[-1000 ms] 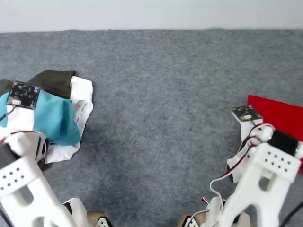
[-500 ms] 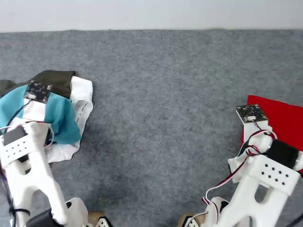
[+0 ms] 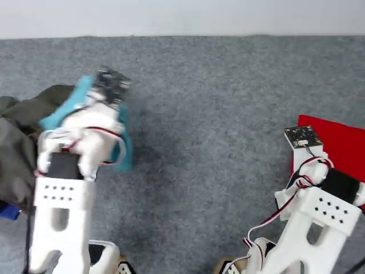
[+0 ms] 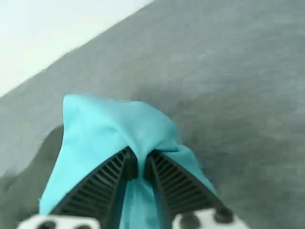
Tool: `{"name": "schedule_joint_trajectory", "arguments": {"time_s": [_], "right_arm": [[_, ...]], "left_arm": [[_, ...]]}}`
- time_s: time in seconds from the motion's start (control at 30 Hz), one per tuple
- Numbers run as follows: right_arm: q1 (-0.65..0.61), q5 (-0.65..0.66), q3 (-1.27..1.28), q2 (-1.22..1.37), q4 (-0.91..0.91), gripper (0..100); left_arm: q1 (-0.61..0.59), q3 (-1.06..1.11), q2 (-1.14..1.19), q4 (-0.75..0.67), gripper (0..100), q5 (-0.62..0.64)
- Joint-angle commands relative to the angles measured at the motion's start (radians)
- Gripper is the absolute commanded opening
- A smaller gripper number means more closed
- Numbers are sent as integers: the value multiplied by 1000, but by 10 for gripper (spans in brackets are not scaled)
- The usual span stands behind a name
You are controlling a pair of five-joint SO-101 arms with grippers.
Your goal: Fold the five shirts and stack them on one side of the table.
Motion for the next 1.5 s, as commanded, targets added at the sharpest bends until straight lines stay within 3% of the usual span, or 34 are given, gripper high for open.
{"name": "schedule_joint_trajectory", "arguments": {"time_s": [0.0, 0.2, 0.33, 0.53, 0.67, 0.77, 0.97, 1.07, 1.27, 1.47], "right_arm": [[-8, -11, -5, -25, 41, 9], [-8, -11, -5, -25, 41, 9], [-8, -11, -5, -24, 39, 9], [-13, -11, -5, -18, 38, 9], [-15, -12, -6, -18, 4, 9], [-27, -11, -8, -16, -25, 9], [-252, -17, -6, -15, -15, 9], [-326, -18, -6, -15, -19, 9], [-349, -18, -6, -15, -15, 9], [-343, -18, -5, -15, -13, 9]], "left_arm": [[199, -38, -38, -40, 13, 23], [477, -39, -38, -87, 13, 23], [554, 4, -35, -123, 13, 20], [422, 156, -37, -186, 44, 21], [222, 254, -43, -183, 197, 21], [61, 295, -40, -160, 235, 20], [-141, 325, -46, -89, 235, -64], [-141, 309, -46, -34, 233, -69], [21, 298, -37, 95, 233, -112], [120, 387, -14, 18, 236, -112]]}}
